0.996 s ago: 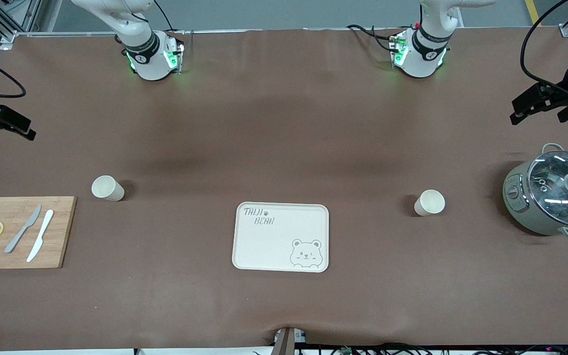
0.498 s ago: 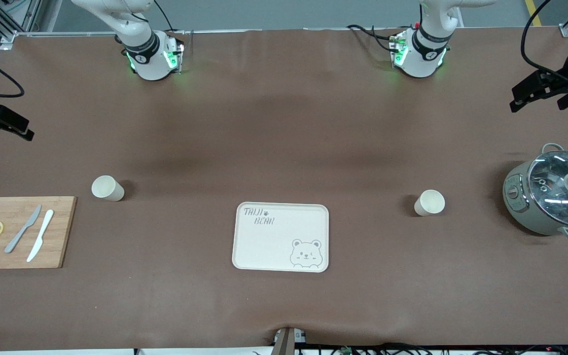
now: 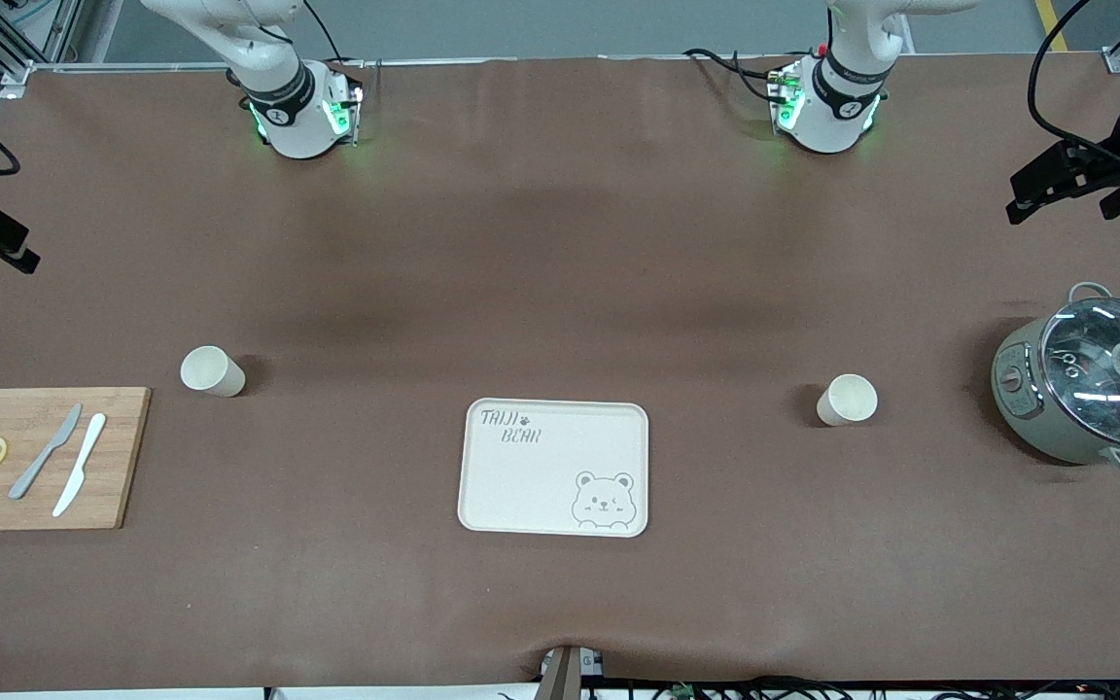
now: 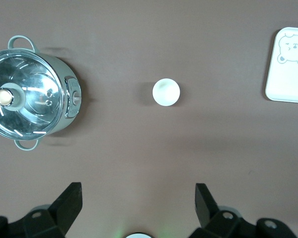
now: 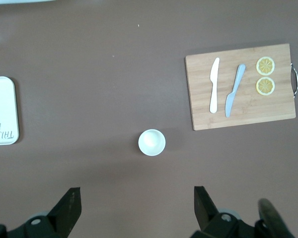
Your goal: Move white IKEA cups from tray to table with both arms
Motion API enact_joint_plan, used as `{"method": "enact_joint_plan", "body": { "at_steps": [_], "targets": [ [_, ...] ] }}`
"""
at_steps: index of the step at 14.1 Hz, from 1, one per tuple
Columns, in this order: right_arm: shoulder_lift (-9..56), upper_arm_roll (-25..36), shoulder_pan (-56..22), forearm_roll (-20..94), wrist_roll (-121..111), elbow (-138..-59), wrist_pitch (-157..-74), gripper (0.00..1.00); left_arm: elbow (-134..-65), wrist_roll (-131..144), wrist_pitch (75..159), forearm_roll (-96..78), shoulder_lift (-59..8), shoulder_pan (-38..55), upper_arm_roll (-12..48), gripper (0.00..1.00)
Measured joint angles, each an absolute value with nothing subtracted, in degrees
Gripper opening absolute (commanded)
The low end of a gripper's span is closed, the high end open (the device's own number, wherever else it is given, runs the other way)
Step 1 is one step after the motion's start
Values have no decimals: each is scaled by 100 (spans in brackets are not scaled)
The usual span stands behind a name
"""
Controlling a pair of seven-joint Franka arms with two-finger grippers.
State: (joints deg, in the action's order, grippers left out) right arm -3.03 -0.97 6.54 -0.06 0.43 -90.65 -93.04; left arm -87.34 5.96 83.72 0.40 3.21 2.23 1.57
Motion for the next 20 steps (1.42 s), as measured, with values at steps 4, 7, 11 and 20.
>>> {"method": "enact_joint_plan", "body": {
  "at_steps": [4, 7, 11, 20],
  "targets": [
    [-306, -128, 622, -6, 47, -8872, -9024, 100, -8734, 595, 8386, 41, 321, 232, 158, 100],
    [-306, -113, 626, -6, 47, -8853, -8877, 100, -8733, 595, 8386, 41, 322, 239, 160, 100],
    [-306, -95, 639, -6, 53, -8853, -8866, 100, -8733, 595, 8386, 41, 322, 238, 160, 100],
    [-303, -72, 657, -6, 54, -8853, -8857, 100, -8728, 595, 8386, 40, 322, 221, 131, 100]
  ]
}}
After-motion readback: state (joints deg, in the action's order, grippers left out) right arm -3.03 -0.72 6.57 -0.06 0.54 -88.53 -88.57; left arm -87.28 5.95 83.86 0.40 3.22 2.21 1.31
